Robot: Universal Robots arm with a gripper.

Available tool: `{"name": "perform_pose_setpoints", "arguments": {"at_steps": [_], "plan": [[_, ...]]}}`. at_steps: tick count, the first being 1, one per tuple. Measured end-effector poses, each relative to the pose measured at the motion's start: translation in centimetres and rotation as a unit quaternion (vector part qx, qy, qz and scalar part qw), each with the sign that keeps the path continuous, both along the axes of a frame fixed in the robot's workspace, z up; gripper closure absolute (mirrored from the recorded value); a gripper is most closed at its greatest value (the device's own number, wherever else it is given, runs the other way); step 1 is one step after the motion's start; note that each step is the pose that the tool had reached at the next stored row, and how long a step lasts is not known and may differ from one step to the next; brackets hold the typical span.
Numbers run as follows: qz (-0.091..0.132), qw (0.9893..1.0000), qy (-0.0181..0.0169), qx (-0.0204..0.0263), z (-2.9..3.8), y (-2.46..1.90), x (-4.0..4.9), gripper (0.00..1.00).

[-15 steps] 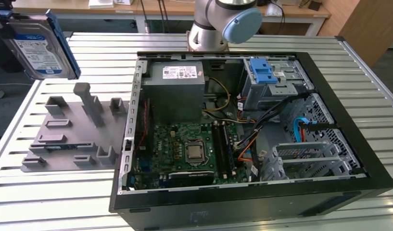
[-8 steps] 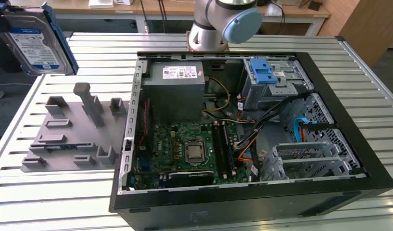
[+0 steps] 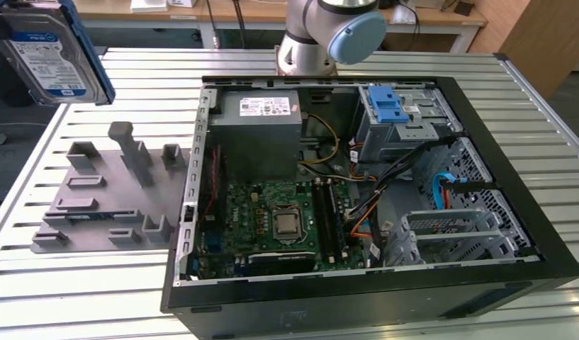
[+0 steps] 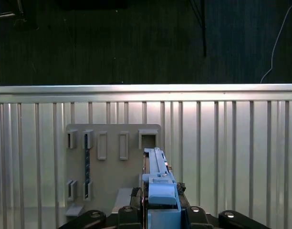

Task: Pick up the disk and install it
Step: 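Pick up the disk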

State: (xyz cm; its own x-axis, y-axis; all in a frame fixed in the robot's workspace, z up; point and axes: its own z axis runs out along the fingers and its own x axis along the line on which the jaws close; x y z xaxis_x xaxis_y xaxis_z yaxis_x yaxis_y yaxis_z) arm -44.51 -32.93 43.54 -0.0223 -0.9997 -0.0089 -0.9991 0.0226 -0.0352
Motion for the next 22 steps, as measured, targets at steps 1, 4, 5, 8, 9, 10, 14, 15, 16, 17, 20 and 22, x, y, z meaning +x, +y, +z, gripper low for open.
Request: {"name": "perform_pose_setpoints", "arguments": {"at_steps": [1,4,5,8,9,10,14,15,16,17,20,22], "plan": [[0.000,1.0000,-0.0001,0.0003,0.20,0.00,-0.01,0.64],[0.000,1.0000,-0.0001,0.0005,1.15,0.00,-0.01,0.64],[0.000,1.0000,-0.0001,0.0005,1.55,0.00,-0.01,0.64],[0.000,1.0000,-0.0002,0.0005,2.76,0.00,-0.01,0.64],[0.000,1.0000,-0.0001,0.0005,3.18,0.00,-0.01,0.64],[0.000,1.0000,-0.0002,0.0005,3.58,0.00,-0.01,0.64],[0.000,1.0000,-0.0001,0.0005,5.14,0.00,-0.01,0.64],[0.000,1.0000,0.0000,0.0004,5.57,0.00,0.00,0.64],[0.000,1.0000,-0.0001,0.0005,5.99,0.00,0.00,0.64],[0.000,1.0000,0.0000,0.0004,6.42,0.00,-0.01,0.64],[0.000,1.0000,-0.0001,0.0005,6.68,0.00,0.00,0.64],[0.000,1.0000,-0.0001,0.0005,6.69,0.00,0.00,0.64]]}}
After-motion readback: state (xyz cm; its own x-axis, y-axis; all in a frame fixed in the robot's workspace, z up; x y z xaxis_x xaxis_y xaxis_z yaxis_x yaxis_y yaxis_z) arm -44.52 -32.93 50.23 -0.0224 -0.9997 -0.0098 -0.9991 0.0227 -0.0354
